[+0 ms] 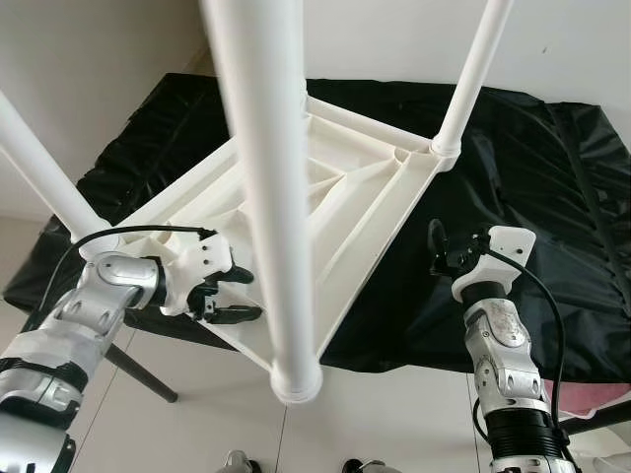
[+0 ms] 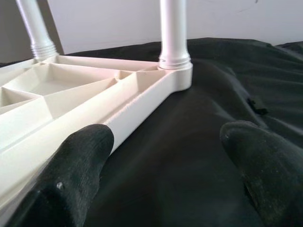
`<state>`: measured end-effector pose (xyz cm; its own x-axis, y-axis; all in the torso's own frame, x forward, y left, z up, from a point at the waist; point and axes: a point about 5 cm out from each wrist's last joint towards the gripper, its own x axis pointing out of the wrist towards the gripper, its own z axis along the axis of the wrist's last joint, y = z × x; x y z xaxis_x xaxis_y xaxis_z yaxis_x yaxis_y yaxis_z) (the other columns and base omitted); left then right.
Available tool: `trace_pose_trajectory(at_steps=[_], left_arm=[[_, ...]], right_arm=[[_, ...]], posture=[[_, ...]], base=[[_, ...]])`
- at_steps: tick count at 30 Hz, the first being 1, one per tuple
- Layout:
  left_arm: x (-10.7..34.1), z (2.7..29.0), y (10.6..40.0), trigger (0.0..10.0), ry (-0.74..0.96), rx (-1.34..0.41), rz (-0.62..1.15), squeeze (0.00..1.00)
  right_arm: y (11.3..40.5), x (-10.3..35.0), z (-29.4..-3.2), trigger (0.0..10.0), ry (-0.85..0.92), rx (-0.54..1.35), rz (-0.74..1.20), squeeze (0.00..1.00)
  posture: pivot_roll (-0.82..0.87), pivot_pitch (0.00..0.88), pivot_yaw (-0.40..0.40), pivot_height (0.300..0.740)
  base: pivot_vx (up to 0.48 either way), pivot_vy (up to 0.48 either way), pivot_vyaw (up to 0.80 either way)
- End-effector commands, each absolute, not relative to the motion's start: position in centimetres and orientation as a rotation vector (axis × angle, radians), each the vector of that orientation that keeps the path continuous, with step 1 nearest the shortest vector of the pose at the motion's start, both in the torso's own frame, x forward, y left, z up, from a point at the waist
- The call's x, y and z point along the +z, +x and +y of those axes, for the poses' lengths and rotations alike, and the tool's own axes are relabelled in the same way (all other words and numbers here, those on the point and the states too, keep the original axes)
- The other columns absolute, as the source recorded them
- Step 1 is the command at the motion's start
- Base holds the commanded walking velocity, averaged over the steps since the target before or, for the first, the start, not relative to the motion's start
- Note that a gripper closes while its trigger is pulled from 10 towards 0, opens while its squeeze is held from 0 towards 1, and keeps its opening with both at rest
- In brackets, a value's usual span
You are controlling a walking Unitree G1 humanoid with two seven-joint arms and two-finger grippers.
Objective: Building children table
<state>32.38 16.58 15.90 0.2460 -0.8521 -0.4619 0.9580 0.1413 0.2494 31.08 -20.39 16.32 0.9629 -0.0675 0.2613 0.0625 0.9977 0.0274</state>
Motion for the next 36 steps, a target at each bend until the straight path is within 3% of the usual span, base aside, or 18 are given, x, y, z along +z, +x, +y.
trace_pose_trajectory(at_steps=[1,8,9,13,14,15,16,17,18,25,26,28,29,30,31,32,33,36], left_arm=[[15.6,16.8,32.4,0.0,0.524,-1.32,0.248,0.0],[15.7,15.8,33.3,0.0,0.482,-1.253,0.176,0.0],[15.9,15.1,34.2,2.5,0.467,-1.166,0.11,0.0],[15.9,14.9,34.4,2.5,0.458,-1.145,0.097,0.0],[16.0,14.5,34.6,3.4,0.44,-1.117,0.078,0.0],[16.0,14.5,34.6,3.4,0.44,-1.117,0.078,0.0],[16.1,13.8,34.9,8.4,0.426,-1.075,0.037,0.0],[16.1,13.8,34.9,8.4,0.426,-1.075,0.037,0.0],[16.3,13.2,35.1,10.0,0.407,-1.049,0.008,0.0],[16.7,12.4,34.9,10.0,0.372,-1.073,-0.021,0.0],[16.8,12.4,34.6,10.0,0.355,-1.104,-0.015,1.0],[16.8,12.4,34.6,10.0,0.355,-1.104,-0.015,1.0],[16.9,12.5,34.4,10.0,0.354,-1.117,-0.023,1.0],[16.9,12.5,34.4,10.0,0.354,-1.117,-0.023,1.0],[17.3,12.8,34.0,10.0,0.35,-1.127,-0.038,0.37],[17.3,12.8,34.0,10.0,0.35,-1.127,-0.038,0.37],[17.6,13.0,33.8,10.0,0.347,-1.133,-0.052,0.0],[18.3,13.7,33.1,10.0,0.326,-1.158,-0.053,0.0]], right_arm=[[31.0,16.3,-20.7,10.0,0.009,-0.075,-0.259,0.0],[31.0,16.4,-20.5,10.0,0.008,-0.077,-0.263,0.0],[31.2,16.5,-20.3,10.0,0.012,-0.074,-0.266,0.0],[31.2,16.5,-20.3,10.0,0.012,-0.073,-0.266,0.0],[31.2,16.5,-20.3,10.0,0.011,-0.075,-0.267,0.0],[31.2,16.5,-20.3,10.0,0.011,-0.075,-0.267,0.0],[31.1,16.5,-20.4,10.0,0.007,-0.072,-0.271,0.0],[31.1,16.5,-20.4,10.0,0.007,-0.072,-0.271,0.0],[31.0,16.6,-20.5,10.0,0.009,-0.063,-0.278,0.0],[30.6,16.7,-21.1,10.0,0.007,-0.027,-0.28,0.0],[30.2,16.5,-21.2,10.0,-0.001,-0.006,-0.271,0.0],[30.2,16.5,-21.2,10.0,-0.001,-0.006,-0.271,0.0],[29.9,16.4,-21.2,10.0,0.0,0.02,-0.268,0.12],[29.9,16.4,-21.2,10.0,0.0,0.02,-0.268,0.12],[29.6,16.3,-21.0,10.0,0.014,0.051,-0.268,1.0],[29.6,16.3,-21.0,10.0,0.014,0.051,-0.268,1.0],[29.3,16.4,-20.9,10.0,0.018,0.079,-0.271,1.0],[28.9,16.6,-20.5,10.0,0.009,0.156,-0.274,1.0]], posture=[[0.0,0.142,0.058,0.74],[-0.01,0.136,0.053,0.74],[-0.01,0.133,0.053,0.74],[-0.01,0.133,0.053,0.74],[-0.01,0.129,0.052,0.74],[-0.01,0.129,0.052,0.74],[-0.02,0.126,0.048,0.74],[-0.02,0.126,0.048,0.74],[-0.03,0.124,0.045,0.74],[-0.04,0.122,0.048,0.74],[-0.04,0.119,0.048,0.74],[-0.04,0.119,0.048,0.74],[-0.04,0.119,0.048,0.74],[-0.04,0.119,0.048,0.74],[-0.04,0.115,0.047,0.74],[-0.04,0.115,0.047,0.74],[-0.04,0.115,0.047,0.74],[-0.03,0.118,0.046,0.74]], base=[[0.0,0.0,0.0],[0.0,0.0,0.0],[0.0,0.0,0.0],[0.0,0.0,0.0],[0.0,0.0,0.0],[0.0,0.0,0.0],[0.0,0.0,0.0],[0.0,0.0,0.0],[0.0,0.0,0.0],[0.0,0.0,0.0],[0.0,0.0,0.0],[0.0,0.0,0.0],[0.0,0.0,0.0],[0.0,0.0,0.0],[0.0,0.0,0.0],[0.0,0.0,0.0],[0.0,0.0,0.0],[0.0,0.0,0.0]])
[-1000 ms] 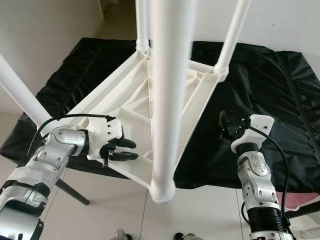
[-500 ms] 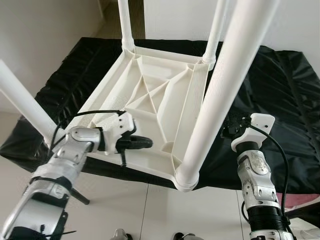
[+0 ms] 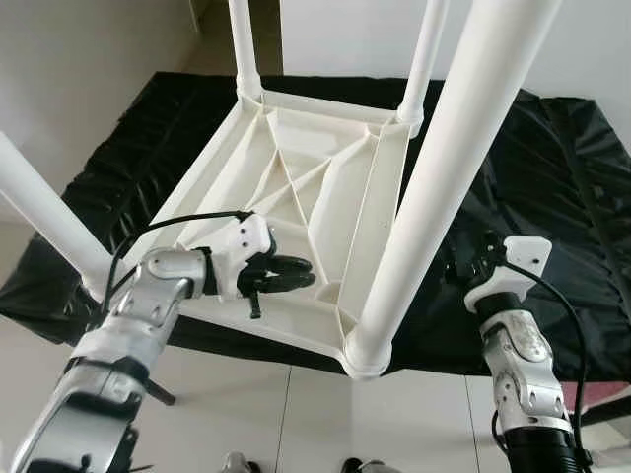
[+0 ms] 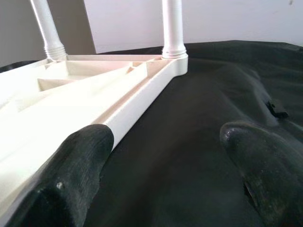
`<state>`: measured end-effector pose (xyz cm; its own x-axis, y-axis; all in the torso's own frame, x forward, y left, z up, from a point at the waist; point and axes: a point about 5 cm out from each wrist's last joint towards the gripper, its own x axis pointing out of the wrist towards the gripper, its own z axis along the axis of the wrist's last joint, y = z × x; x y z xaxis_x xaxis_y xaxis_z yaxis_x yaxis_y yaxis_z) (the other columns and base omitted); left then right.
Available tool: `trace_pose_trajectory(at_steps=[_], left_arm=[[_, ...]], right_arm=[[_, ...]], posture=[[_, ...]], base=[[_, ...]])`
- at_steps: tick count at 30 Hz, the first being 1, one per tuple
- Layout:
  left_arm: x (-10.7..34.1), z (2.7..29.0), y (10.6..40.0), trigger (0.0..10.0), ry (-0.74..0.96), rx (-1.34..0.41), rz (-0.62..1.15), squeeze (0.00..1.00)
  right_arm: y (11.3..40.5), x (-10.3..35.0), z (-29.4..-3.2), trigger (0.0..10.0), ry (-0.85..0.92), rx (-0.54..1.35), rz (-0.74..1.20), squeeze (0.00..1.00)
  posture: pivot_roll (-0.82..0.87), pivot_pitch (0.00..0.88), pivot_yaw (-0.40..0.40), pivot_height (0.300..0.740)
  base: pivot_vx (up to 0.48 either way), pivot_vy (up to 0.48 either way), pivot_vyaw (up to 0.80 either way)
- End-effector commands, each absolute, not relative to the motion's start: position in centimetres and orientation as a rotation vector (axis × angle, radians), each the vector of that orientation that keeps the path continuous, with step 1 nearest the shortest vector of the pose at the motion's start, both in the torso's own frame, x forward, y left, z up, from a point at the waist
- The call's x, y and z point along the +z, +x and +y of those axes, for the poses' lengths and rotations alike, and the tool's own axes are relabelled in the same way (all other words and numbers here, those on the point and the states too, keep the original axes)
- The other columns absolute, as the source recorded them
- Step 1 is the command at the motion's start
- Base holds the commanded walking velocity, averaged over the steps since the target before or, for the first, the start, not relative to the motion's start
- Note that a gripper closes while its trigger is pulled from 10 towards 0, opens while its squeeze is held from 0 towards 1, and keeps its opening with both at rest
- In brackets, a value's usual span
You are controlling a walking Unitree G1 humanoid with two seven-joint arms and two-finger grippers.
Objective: Building children table
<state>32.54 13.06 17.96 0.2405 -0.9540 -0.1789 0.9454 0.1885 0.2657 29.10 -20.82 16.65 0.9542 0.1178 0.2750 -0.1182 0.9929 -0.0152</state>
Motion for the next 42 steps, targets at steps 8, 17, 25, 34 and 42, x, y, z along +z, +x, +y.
trace_pose_trajectory(at_steps=[8,17,25,34,42], left_arm=[[19.6,16.6,31.6,10.0,0.354,-1.085,-0.07,0.0],[20.4,17.1,29.9,10.0,0.305,-0.982,-0.067,0.0],[19.9,17.0,28.2,10.0,0.302,-0.966,-0.036,0.0],[19.0,16.2,26.4,10.0,0.271,-0.982,0.023,0.0],[18.6,15.7,26.0,10.0,0.246,-0.94,0.023,0.0]], right_arm=[[26.6,17.1,-20.3,10.0,-0.052,0.495,-0.204,0.0],[23.9,16.8,-21.0,10.0,-0.081,0.761,-0.084,0.0],[21.6,17.2,-20.8,10.0,-0.106,1.07,0.058,0.0],[20.9,18.2,-19.5,10.0,-0.12,1.306,0.091,0.0],[21.6,17.8,-18.1,10.0,-0.134,1.364,0.094,0.0]], posture=[[-0.02,0.137,0.038,0.74],[-0.02,0.15,0.035,0.74],[-0.01,0.153,0.034,0.74],[0.0,0.148,0.013,0.74],[0.01,0.142,0.002,0.74]], base=[[0.0,0.0,0.0],[0.0,0.0,0.0],[0.0,0.0,0.0],[0.0,0.0,0.0],[0.0,0.0,0.0]])
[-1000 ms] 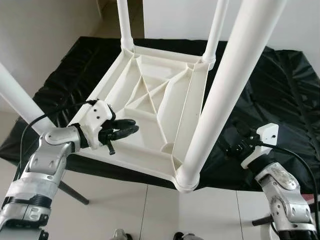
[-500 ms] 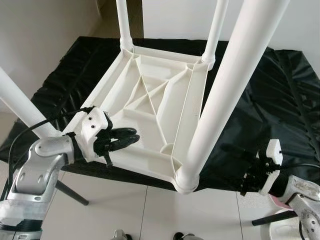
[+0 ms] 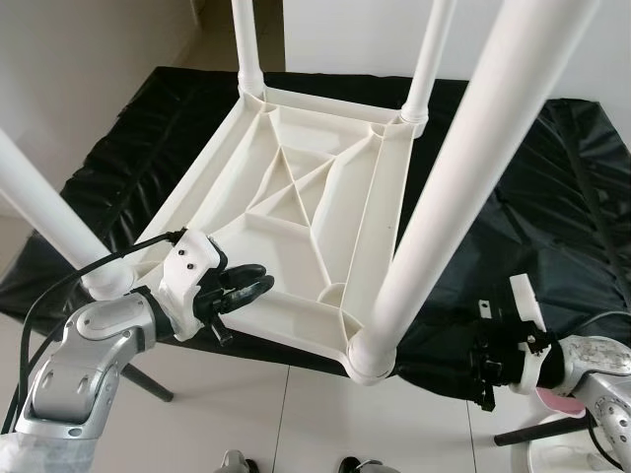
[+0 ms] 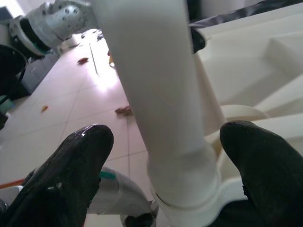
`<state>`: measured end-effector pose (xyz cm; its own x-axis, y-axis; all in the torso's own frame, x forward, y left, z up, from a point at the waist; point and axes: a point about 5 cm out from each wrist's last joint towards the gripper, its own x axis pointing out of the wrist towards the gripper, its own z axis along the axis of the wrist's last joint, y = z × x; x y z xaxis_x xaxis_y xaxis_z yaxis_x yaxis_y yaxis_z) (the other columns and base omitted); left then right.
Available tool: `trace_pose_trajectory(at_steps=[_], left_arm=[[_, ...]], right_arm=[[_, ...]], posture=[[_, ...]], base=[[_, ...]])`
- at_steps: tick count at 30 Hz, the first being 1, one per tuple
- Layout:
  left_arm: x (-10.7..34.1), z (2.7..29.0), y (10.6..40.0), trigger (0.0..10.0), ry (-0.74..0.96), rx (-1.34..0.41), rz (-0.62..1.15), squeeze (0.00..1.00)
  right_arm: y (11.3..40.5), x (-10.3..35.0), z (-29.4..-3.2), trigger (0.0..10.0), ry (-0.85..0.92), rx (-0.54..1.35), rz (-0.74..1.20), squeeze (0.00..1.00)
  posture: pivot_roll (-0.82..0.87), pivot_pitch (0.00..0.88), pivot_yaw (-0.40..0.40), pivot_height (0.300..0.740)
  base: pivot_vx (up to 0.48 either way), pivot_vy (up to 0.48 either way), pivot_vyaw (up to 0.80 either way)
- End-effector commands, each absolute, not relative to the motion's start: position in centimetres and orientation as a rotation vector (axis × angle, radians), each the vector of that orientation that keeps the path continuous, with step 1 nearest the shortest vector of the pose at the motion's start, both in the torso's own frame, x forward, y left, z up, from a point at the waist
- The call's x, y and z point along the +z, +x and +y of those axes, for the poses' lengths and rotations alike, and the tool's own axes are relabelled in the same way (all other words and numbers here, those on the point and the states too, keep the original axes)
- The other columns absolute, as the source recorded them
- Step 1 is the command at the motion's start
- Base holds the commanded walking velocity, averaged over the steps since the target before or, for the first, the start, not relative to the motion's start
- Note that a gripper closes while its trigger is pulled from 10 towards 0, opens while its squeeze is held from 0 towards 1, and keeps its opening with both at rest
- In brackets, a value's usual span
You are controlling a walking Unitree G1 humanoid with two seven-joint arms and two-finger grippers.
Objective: Building children table
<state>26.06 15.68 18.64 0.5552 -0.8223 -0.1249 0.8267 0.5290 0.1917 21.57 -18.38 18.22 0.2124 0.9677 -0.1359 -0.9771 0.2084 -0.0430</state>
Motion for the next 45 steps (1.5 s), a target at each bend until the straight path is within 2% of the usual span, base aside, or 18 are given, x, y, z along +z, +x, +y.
trace_pose_trajectory(at_steps=[1,7,11,12,15,17,19,21,24,38,45], left_arm=[[18.6,15.6,25.9,10.0,0.241,-0.938,0.024,0.0],[18.7,15.3,25.9,10.0,0.22,-0.928,0.024,0.0],[18.6,15.0,25.8,10.0,0.208,-0.924,0.027,0.0],[18.5,14.7,25.6,10.0,0.2,-0.916,0.027,0.0],[18.5,14.6,25.6,10.0,0.196,-0.913,0.026,0.0],[18.5,14.2,25.6,10.0,0.189,-0.914,0.023,0.0],[18.5,14.2,25.6,10.0,0.189,-0.914,0.023,0.0],[18.4,13.7,25.7,10.0,0.179,-0.927,0.021,0.0],[18.4,13.3,25.7,10.0,0.168,-0.934,0.021,0.0],[18.1,11.8,25.4,10.0,0.126,-0.947,0.018,0.0],[17.6,9.8,25.5,10.0,0.107,-0.915,-0.001,0.0]], right_arm=[[21.9,17.6,-17.6,10.0,-0.135,1.357,0.089,0.0],[22.4,17.0,-16.2,10.0,-0.139,1.342,0.059,0.0],[23.0,16.2,-15.1,10.0,-0.153,1.285,0.028,0.0],[23.7,15.7,-14.6,10.0,-0.148,1.221,0.001,0.0],[23.9,15.7,-14.8,10.0,-0.15,1.194,-0.007,0.0],[25.2,15.9,-15.7,10.0,-0.15,1.096,-0.031,0.0],[25.2,15.9,-15.7,10.0,-0.15,1.096,-0.031,0.0],[26.7,16.5,-17.1,10.0,-0.147,0.971,-0.066,0.0],[27.7,17.0,-18.3,10.0,-0.147,0.879,-0.101,0.0],[29.3,17.3,-19.5,10.0,-0.127,0.727,-0.15,0.0],[30.5,16.8,-22.1,10.0,-0.146,0.563,-0.137,0.0]], posture=[[0.01,0.141,-0.001,0.74],[0.01,0.141,-0.001,0.74],[0.02,0.132,-0.006,0.74],[0.02,0.129,-0.002,0.74],[0.02,0.129,-0.002,0.74],[0.01,0.123,0.003,0.74],[0.01,0.123,0.003,0.74],[0.0,0.12,0.007,0.74],[0.0,0.114,0.01,0.74],[0.0,0.114,0.009,0.74],[0.0,0.125,0.016,0.74]], base=[[0.0,0.0,0.0],[0.0,0.0,0.0],[0.0,0.0,0.0],[0.0,0.0,0.0],[0.0,0.0,0.0],[0.0,0.0,0.0],[0.0,0.0,0.0],[0.0,0.0,0.0],[0.0,0.0,0.0],[0.0,0.0,0.0],[0.0,0.0,0.0]])
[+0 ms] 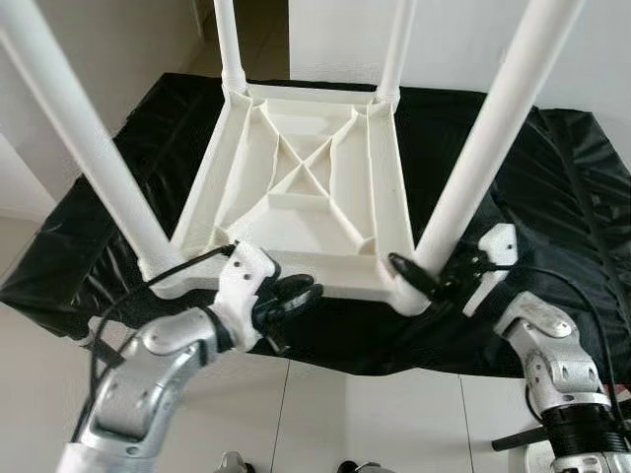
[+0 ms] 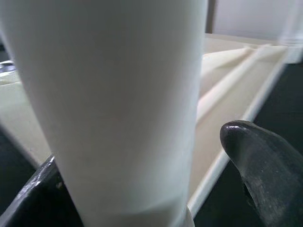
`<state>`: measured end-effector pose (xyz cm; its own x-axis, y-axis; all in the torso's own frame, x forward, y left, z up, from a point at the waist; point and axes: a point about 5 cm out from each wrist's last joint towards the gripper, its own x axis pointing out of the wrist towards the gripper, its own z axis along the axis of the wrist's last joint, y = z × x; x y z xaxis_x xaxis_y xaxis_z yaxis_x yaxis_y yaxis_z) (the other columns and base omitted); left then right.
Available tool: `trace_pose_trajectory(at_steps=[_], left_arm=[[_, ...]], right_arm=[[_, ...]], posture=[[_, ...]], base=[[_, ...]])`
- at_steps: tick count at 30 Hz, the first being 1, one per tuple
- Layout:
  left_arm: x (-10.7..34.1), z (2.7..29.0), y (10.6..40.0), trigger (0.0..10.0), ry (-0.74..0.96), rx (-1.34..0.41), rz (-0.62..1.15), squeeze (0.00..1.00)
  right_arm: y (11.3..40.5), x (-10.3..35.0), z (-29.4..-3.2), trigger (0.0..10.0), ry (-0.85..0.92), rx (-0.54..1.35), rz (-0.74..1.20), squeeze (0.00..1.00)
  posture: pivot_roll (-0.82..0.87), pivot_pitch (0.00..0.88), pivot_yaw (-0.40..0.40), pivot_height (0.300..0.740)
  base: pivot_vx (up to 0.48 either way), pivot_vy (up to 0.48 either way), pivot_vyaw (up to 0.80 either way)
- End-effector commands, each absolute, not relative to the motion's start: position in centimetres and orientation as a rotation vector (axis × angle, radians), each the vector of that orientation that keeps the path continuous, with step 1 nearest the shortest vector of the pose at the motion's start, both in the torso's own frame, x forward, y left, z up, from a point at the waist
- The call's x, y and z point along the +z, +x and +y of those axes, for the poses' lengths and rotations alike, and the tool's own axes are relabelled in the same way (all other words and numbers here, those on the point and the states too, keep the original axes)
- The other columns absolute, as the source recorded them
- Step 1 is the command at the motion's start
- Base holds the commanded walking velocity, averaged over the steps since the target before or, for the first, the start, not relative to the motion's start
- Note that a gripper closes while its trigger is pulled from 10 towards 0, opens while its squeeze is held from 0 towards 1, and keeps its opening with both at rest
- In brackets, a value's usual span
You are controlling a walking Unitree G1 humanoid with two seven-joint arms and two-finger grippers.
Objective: Building children table
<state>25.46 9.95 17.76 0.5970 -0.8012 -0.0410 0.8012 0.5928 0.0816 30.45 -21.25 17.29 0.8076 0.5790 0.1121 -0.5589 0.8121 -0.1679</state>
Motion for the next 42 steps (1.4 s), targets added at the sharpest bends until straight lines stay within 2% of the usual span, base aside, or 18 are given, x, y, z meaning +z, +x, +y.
trace_pose_trajectory(at_steps=[1,8,15,16,19,20,28,30,31,34,35,36,38,39,42], left_arm=[[17.5,9.6,25.5,10.0,0.11,-0.913,-0.002,0.0],[17.5,9.2,26.2,10.0,0.082,-0.867,-0.007,0.0],[16.5,8.5,27.4,10.0,0.059,-0.737,0.023,0.0],[16.4,8.0,27.1,10.0,0.112,-0.745,-0.011,0.0],[16.0,7.2,26.4,10.0,0.113,-0.817,-0.006,0.0],[15.9,6.9,26.2,10.0,0.107,-0.843,-0.002,1.0],[16.1,7.0,26.3,10.0,0.052,-0.855,0.011,1.0],[16.2,7.0,26.2,10.0,0.108,-0.864,-0.011,1.0],[16.3,6.9,26.1,10.0,0.125,-0.866,-0.017,0.0],[16.4,6.9,26.1,10.0,0.161,-0.862,-0.042,0.0],[16.4,6.9,26.1,10.0,0.17,-0.858,-0.047,0.0],[16.4,6.9,26.2,10.0,0.171,-0.855,-0.046,0.0],[16.4,7.0,26.2,10.0,0.169,-0.853,-0.044,0.0],[16.5,7.1,26.4,10.0,0.167,-0.842,-0.044,0.0],[16.7,7.2,26.5,10.0,0.175,-0.823,-0.05,0.0]], right_arm=[[30.6,16.7,-22.4,10.0,-0.154,0.543,-0.129,0.0],[30.6,16.6,-23.0,10.0,-0.133,0.511,-0.127,0.0],[31.3,16.3,-23.2,10.0,-0.111,0.428,-0.139,0.0],[31.4,16.3,-22.8,10.0,-0.105,0.43,-0.144,0.0],[31.6,16.2,-22.1,10.0,-0.104,0.447,-0.15,0.0],[31.7,16.1,-21.8,10.0,-0.106,0.454,-0.151,0.0],[32.0,16.1,-21.4,10.0,-0.114,0.459,-0.152,0.0],[32.1,15.9,-21.4,10.0,-0.132,0.463,-0.147,0.0],[32.1,15.9,-21.4,10.0,-0.136,0.465,-0.144,0.0],[32.1,15.9,-21.5,10.0,-0.144,0.472,-0.141,0.0],[32.0,15.9,-21.5,9.6,-0.144,0.481,-0.138,0.0],[32.0,16.0,-21.5,7.0,-0.149,0.485,-0.139,0.0],[32.0,16.0,-21.5,7.0,-0.152,0.488,-0.14,0.0],[31.9,16.0,-21.5,0.0,-0.158,0.492,-0.142,0.0],[31.9,16.2,-21.5,0.0,-0.164,0.492,-0.145,0.0]], posture=[[0.0,0.125,0.016,0.74],[0.0,0.128,0.019,0.74],[-0.01,0.128,0.016,0.74],[0.0,0.128,0.016,0.74],[0.0,0.128,0.016,0.74],[0.0,0.128,0.017,0.74],[0.0,0.127,0.014,0.74],[0.0,0.129,0.014,0.74],[0.0,0.129,0.014,0.74],[0.0,0.128,0.012,0.74],[0.0,0.13,0.013,0.74],[0.0,0.129,0.011,0.74],[0.0,0.129,0.011,0.74],[-0.01,0.127,0.009,0.74],[-0.01,0.126,0.005,0.74]], base=[[0.0,0.0,0.0],[0.0,0.0,0.0],[0.0,0.0,0.0],[0.0,0.0,0.0],[0.0,0.0,0.0],[0.0,0.0,0.0],[0.0,0.0,0.0],[0.0,0.0,0.0],[0.0,0.0,0.0],[0.0,0.0,0.0],[0.0,0.0,0.0],[0.0,0.0,0.0],[0.0,0.0,0.0],[0.0,0.0,0.0],[0.0,0.0,0.0]])
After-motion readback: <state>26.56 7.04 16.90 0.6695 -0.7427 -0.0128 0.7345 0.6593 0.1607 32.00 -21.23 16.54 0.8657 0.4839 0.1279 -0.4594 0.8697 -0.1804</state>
